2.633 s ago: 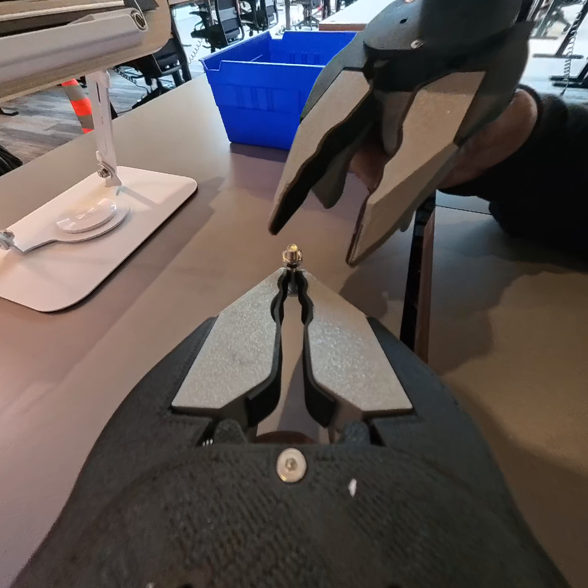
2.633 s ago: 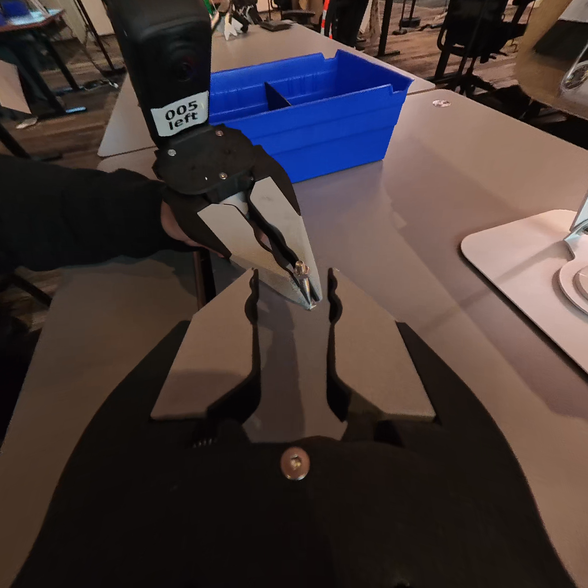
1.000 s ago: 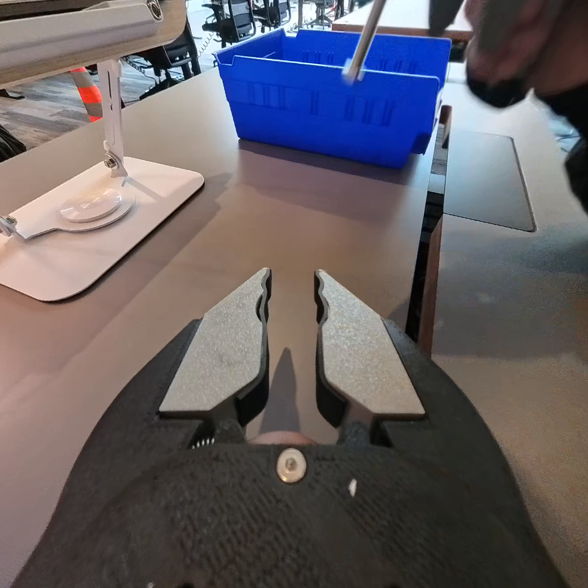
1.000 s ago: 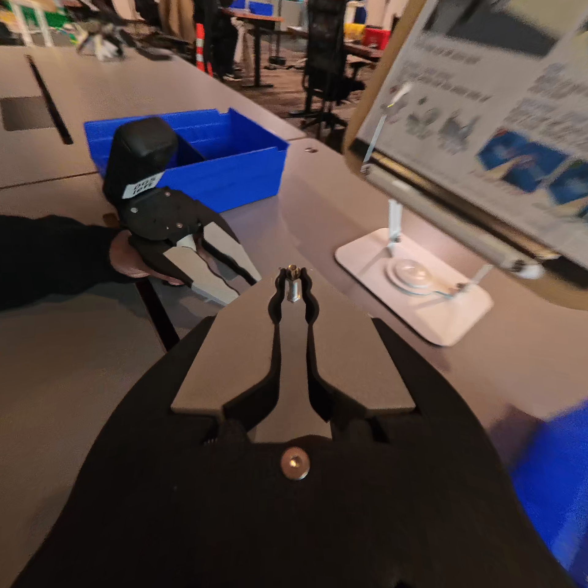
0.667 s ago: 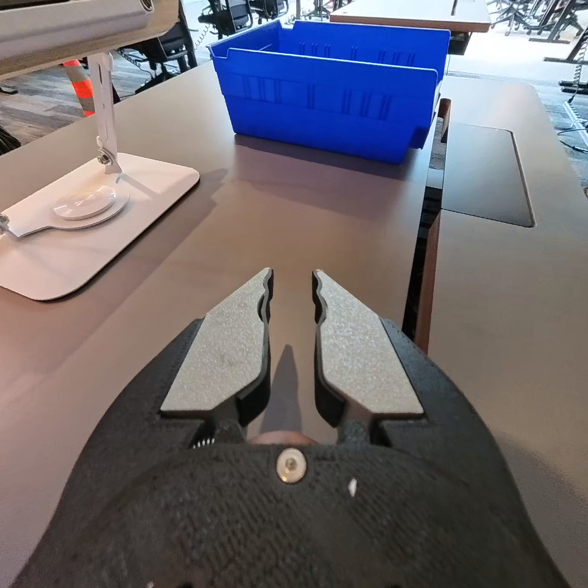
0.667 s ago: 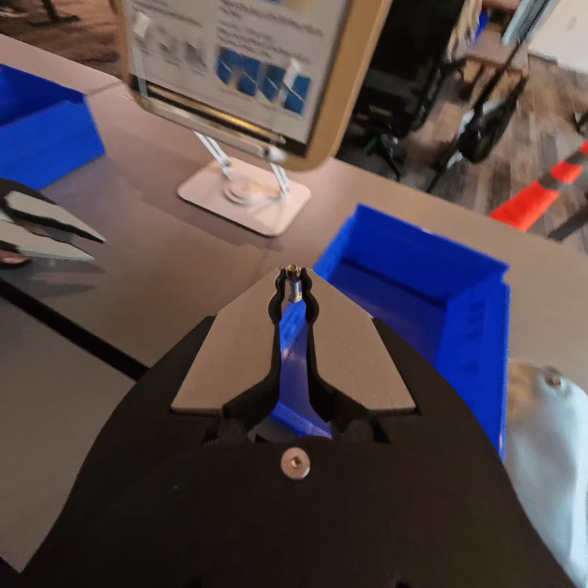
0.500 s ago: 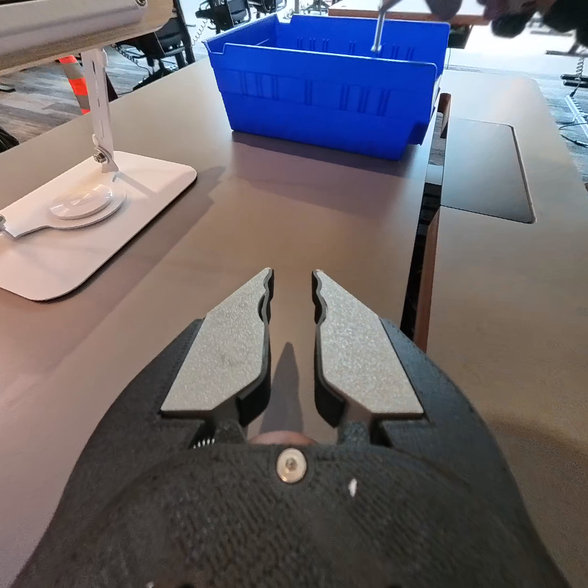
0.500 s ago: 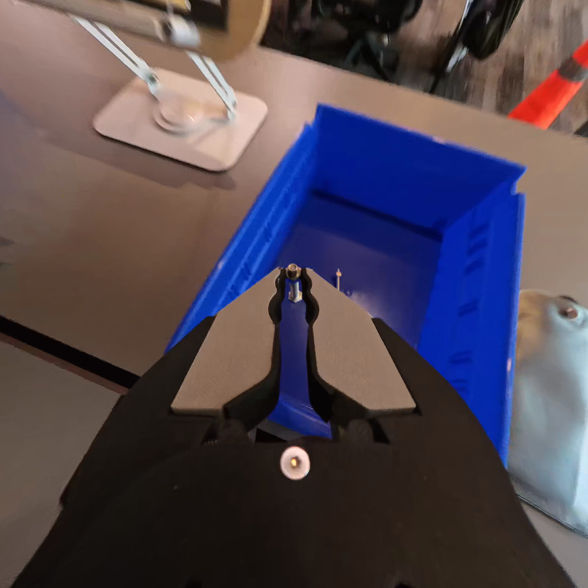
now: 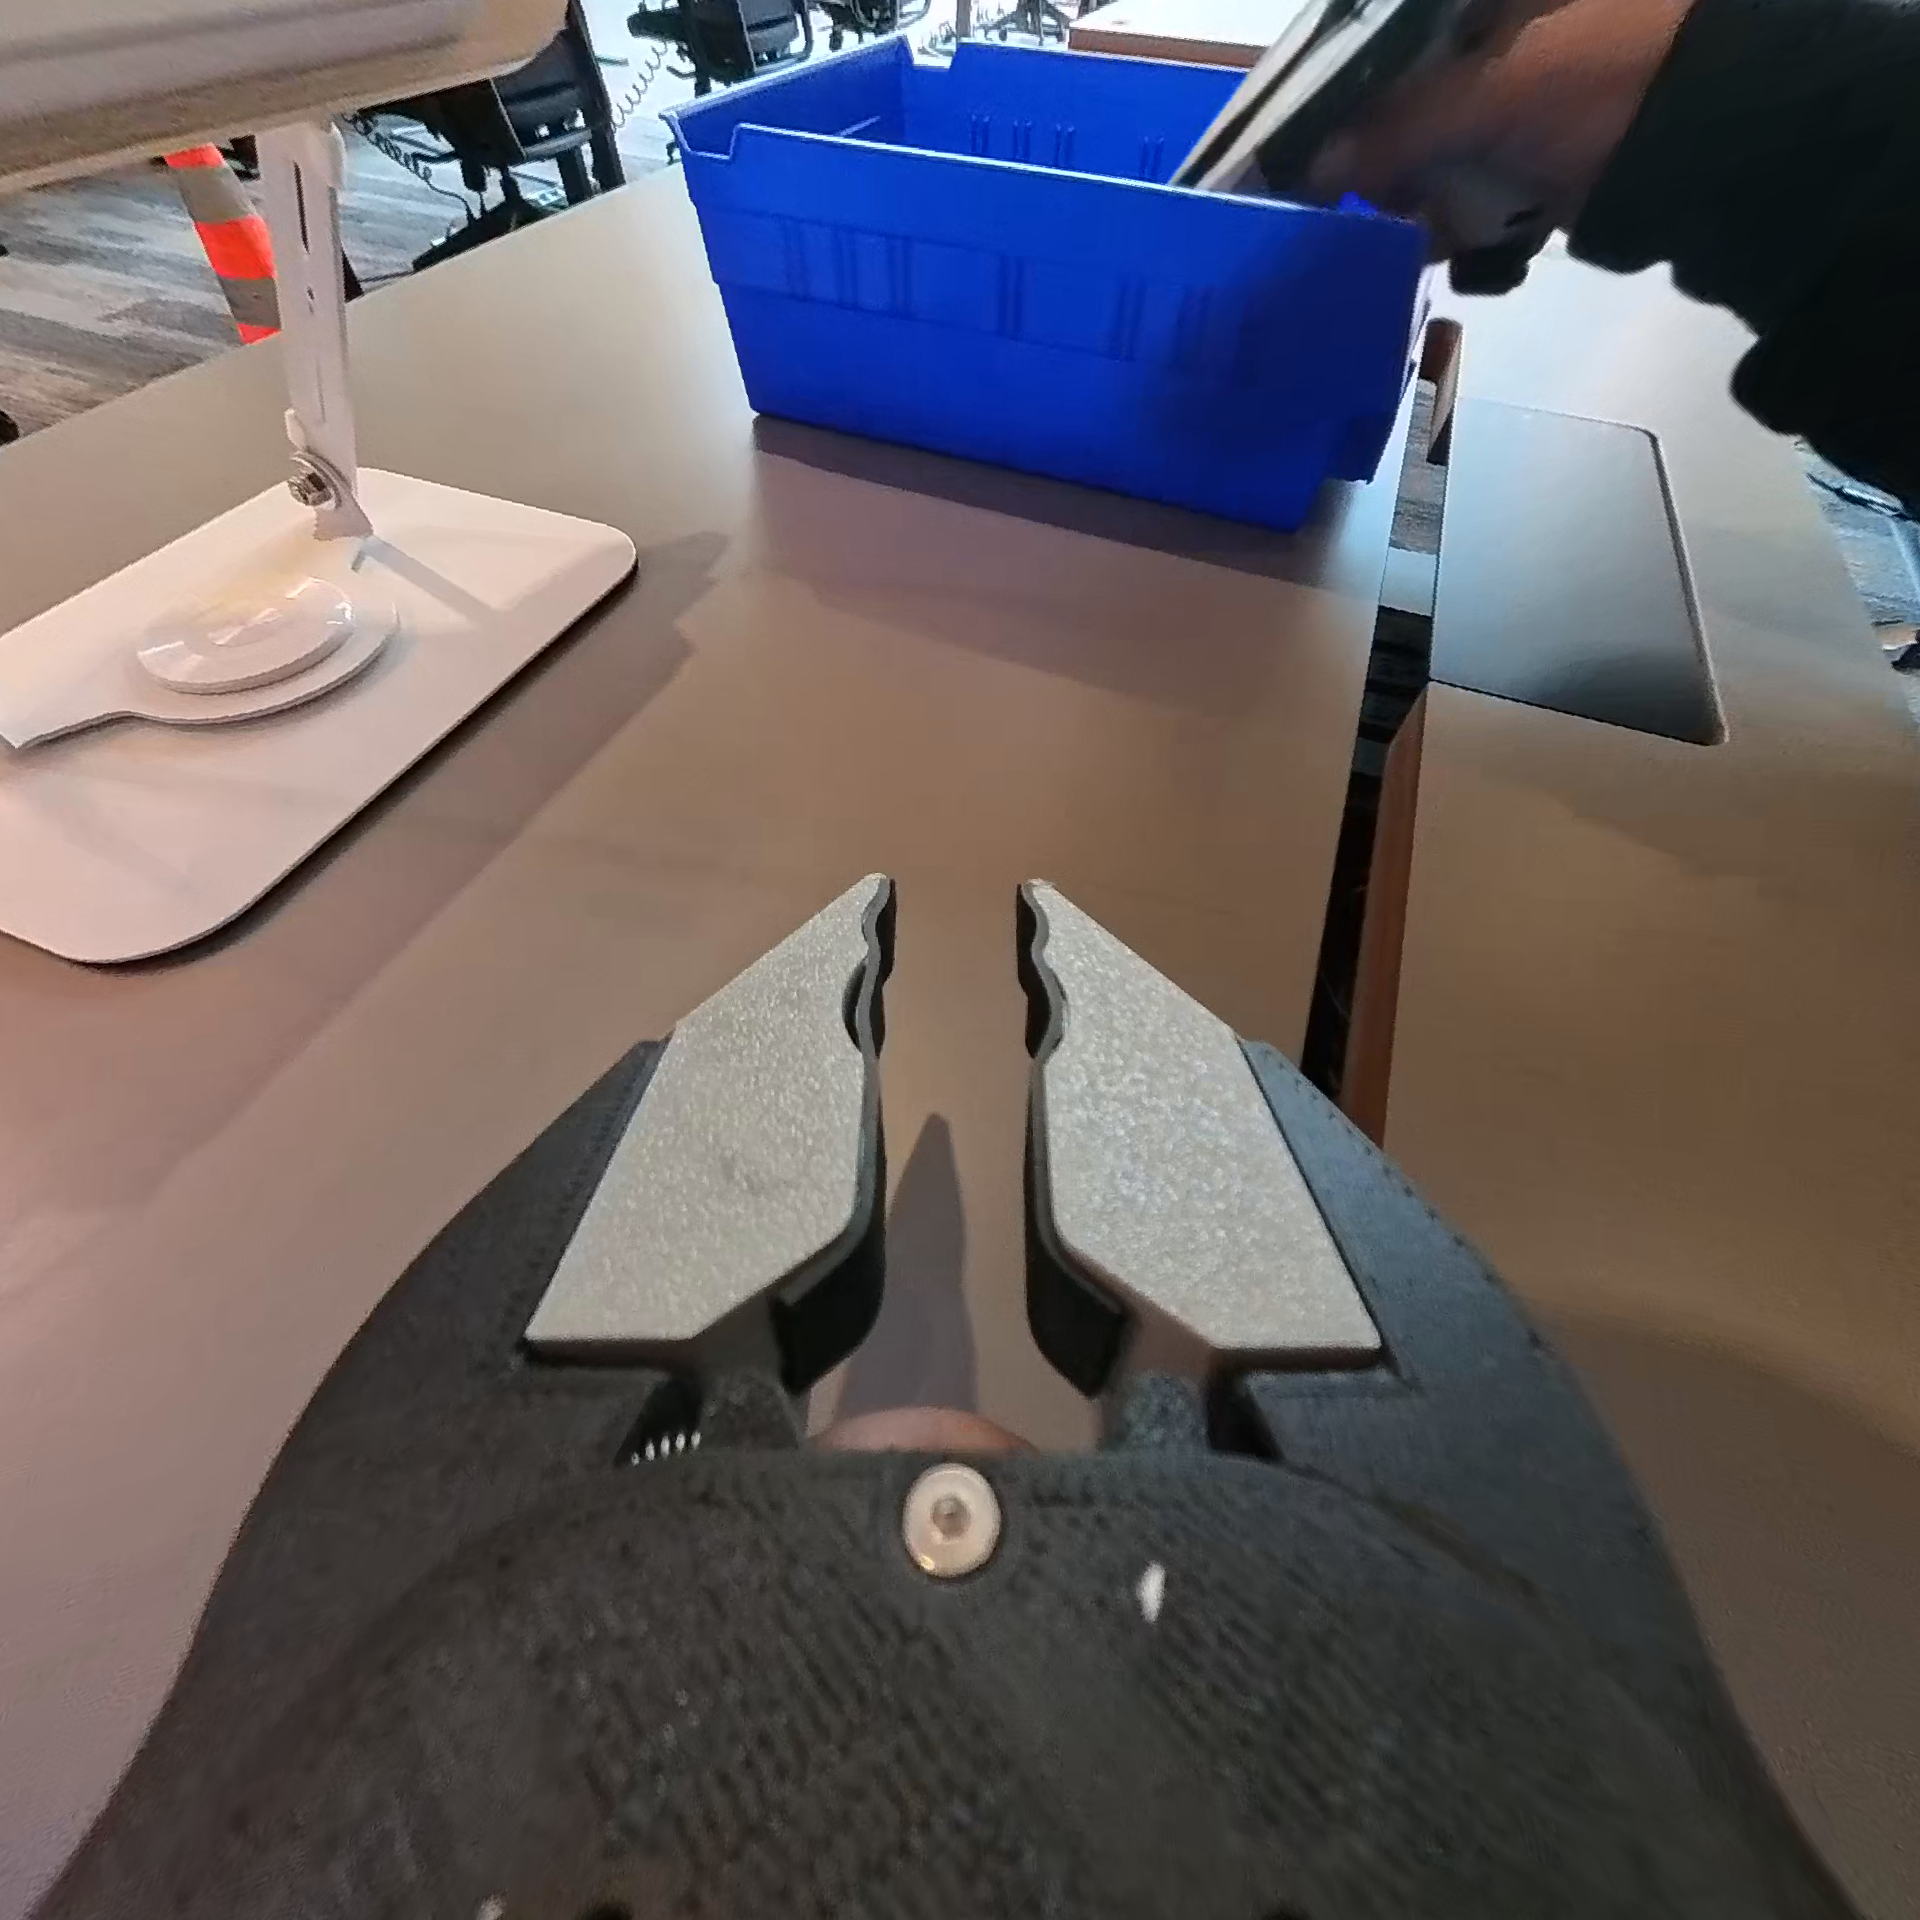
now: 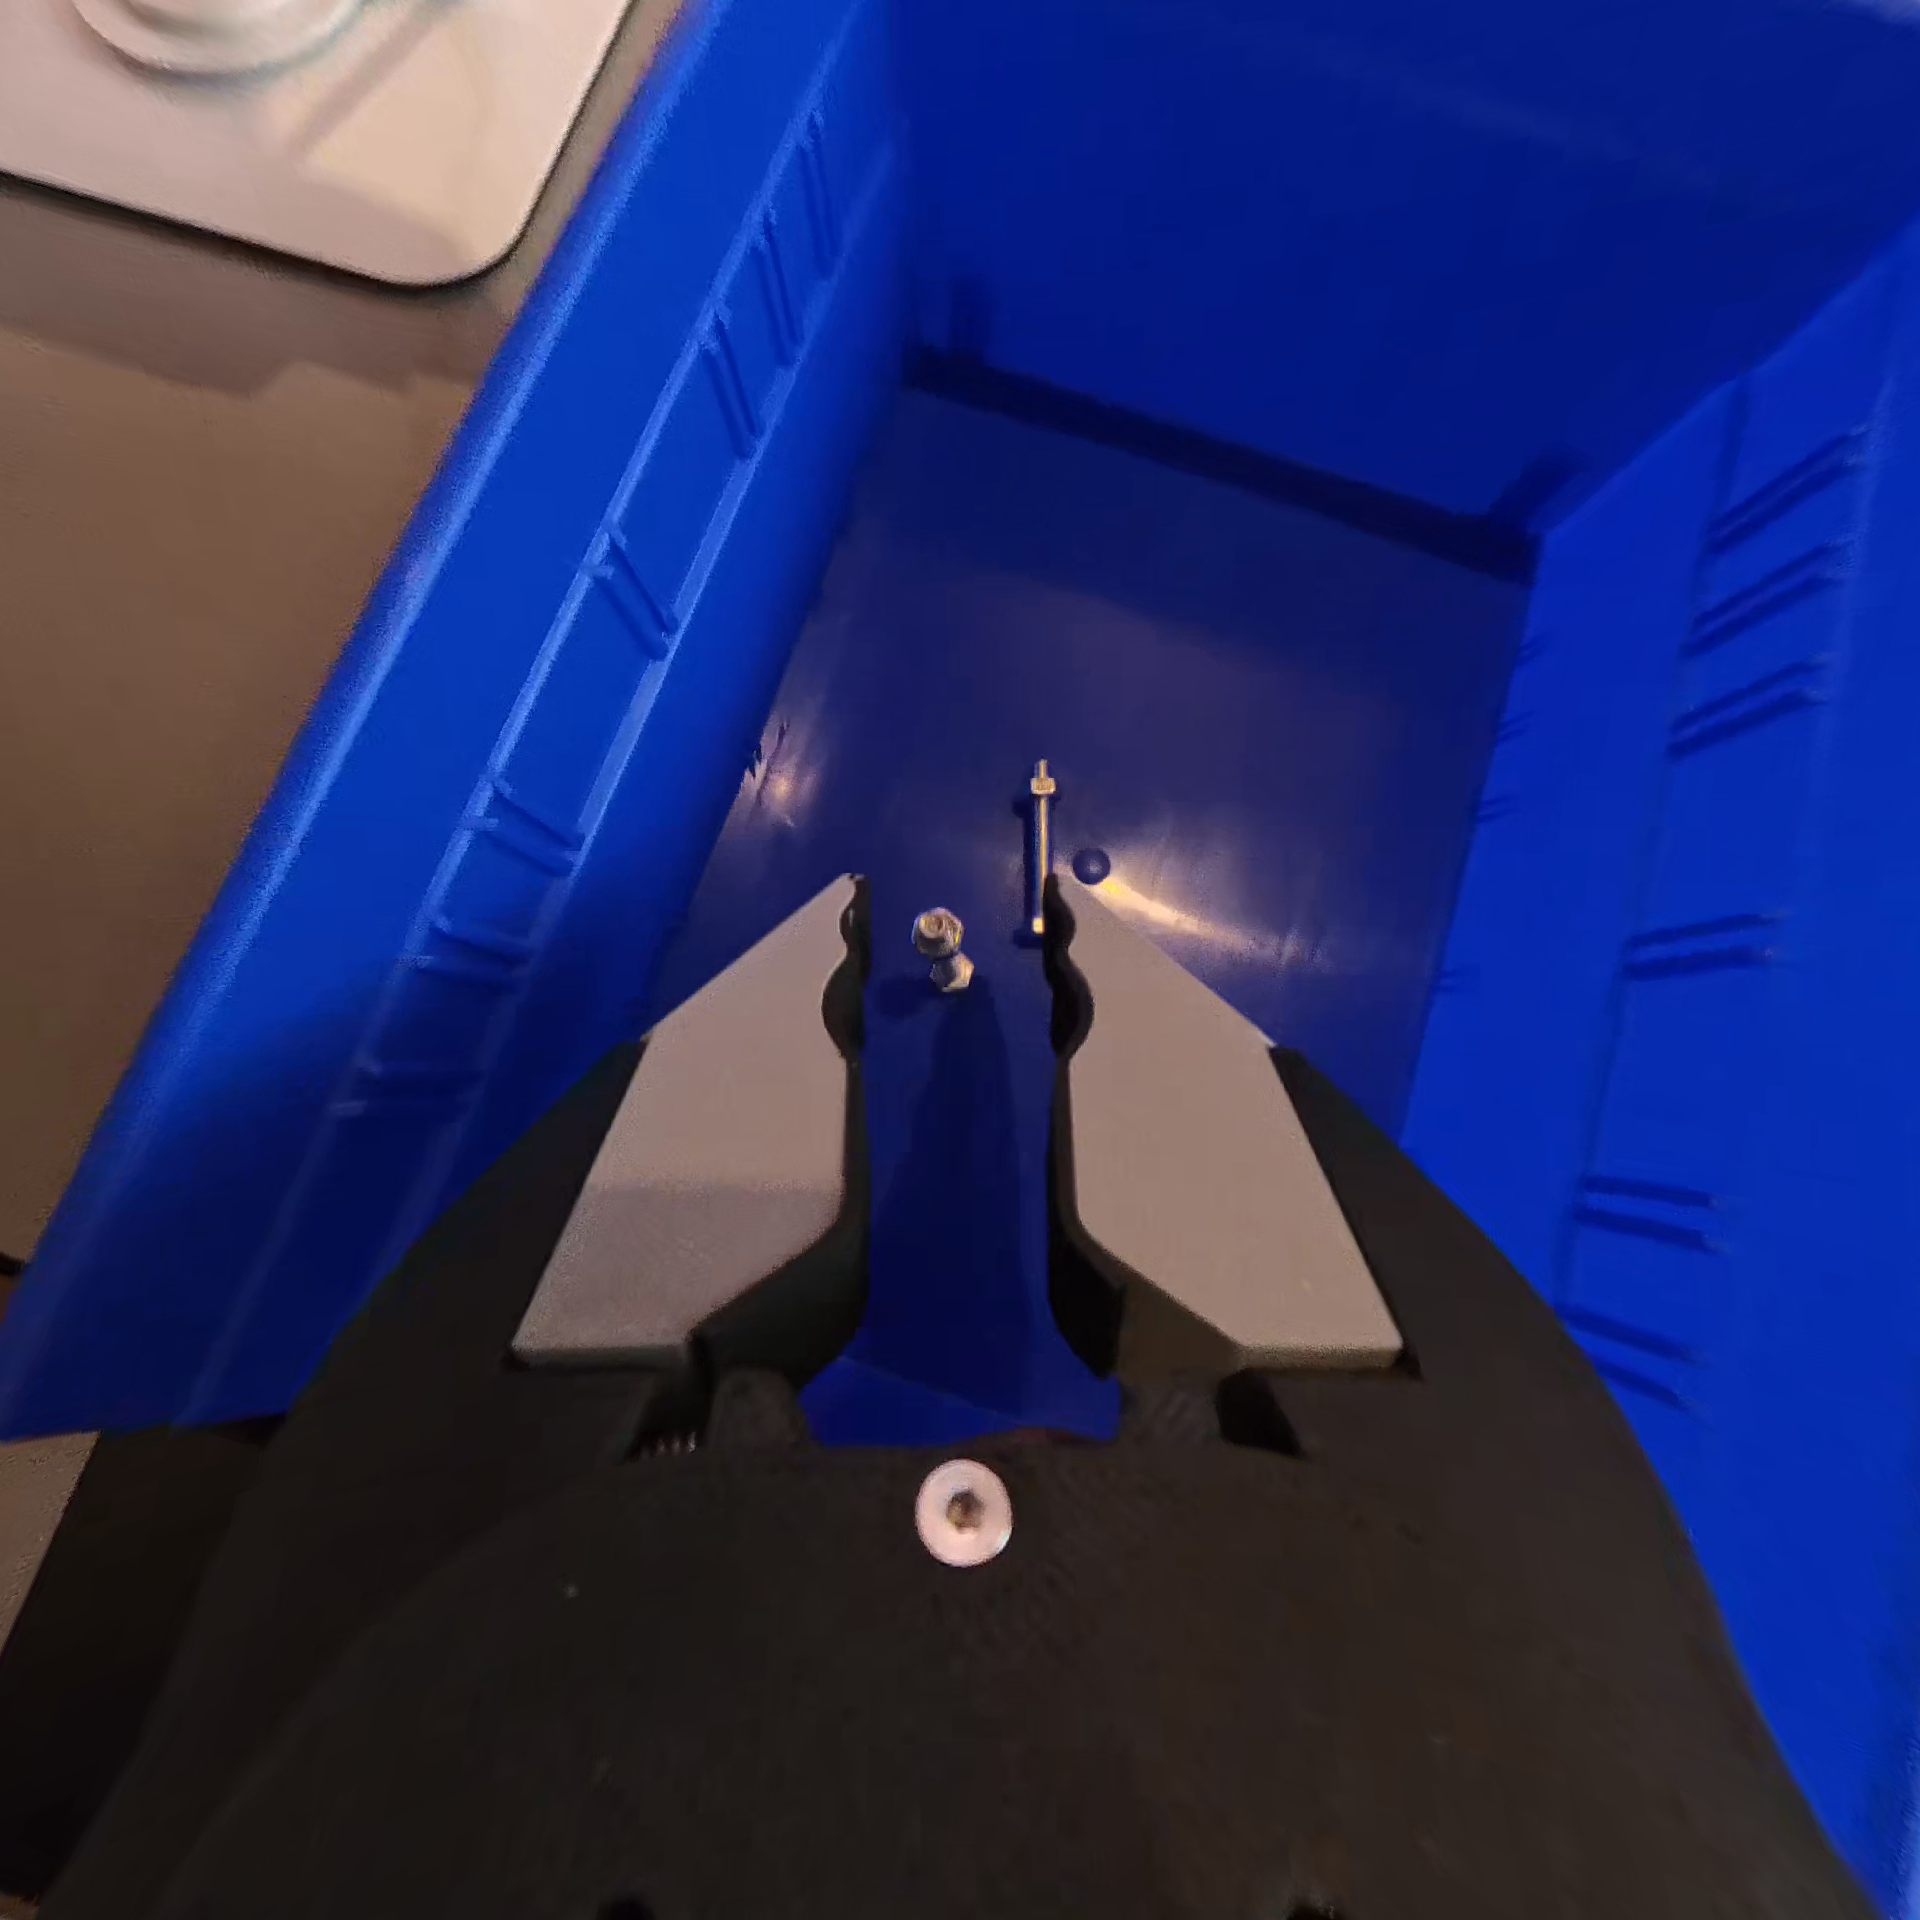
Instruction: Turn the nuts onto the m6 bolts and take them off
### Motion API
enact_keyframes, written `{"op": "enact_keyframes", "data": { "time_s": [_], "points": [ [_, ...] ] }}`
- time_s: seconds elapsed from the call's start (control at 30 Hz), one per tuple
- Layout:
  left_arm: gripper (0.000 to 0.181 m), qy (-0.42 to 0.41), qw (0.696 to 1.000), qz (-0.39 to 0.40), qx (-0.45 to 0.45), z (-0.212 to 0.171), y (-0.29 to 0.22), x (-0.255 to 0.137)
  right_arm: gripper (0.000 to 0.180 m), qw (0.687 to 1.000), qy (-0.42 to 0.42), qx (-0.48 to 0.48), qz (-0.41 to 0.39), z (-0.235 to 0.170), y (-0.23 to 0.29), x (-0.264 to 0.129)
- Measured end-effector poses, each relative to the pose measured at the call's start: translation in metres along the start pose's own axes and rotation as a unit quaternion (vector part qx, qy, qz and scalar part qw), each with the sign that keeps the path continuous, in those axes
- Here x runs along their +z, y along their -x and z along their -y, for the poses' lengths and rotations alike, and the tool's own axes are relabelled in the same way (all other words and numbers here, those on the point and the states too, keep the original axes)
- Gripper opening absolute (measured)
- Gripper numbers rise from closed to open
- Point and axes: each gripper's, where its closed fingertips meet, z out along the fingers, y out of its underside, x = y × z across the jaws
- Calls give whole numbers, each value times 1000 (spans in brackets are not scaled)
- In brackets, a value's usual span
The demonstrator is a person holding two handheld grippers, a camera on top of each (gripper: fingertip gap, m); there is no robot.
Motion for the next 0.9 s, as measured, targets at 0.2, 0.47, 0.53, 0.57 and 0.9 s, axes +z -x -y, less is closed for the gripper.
{"op": "enact_keyframes", "data": {
  "time_s": [0.2,0.47,0.53,0.57,0.9],
  "points": [
    [20,1,1000,2,4,0,0,0,31,997,-81,0,-2,37,5,-37],
    [20,2,1000,2,5,-1,-1,0,29,977,-205,-39,50,101,69,-98],
    [20,3,1000,2,7,-1,-1,1,29,969,-225,-56,81,112,101,-106],
    [20,4,1000,2,7,-1,-1,1,29,964,-237,-65,98,118,119,-109],
    [20,5,1000,2,4,-2,-1,0,46,934,-249,-131,220,120,275,-38]
  ]
}}
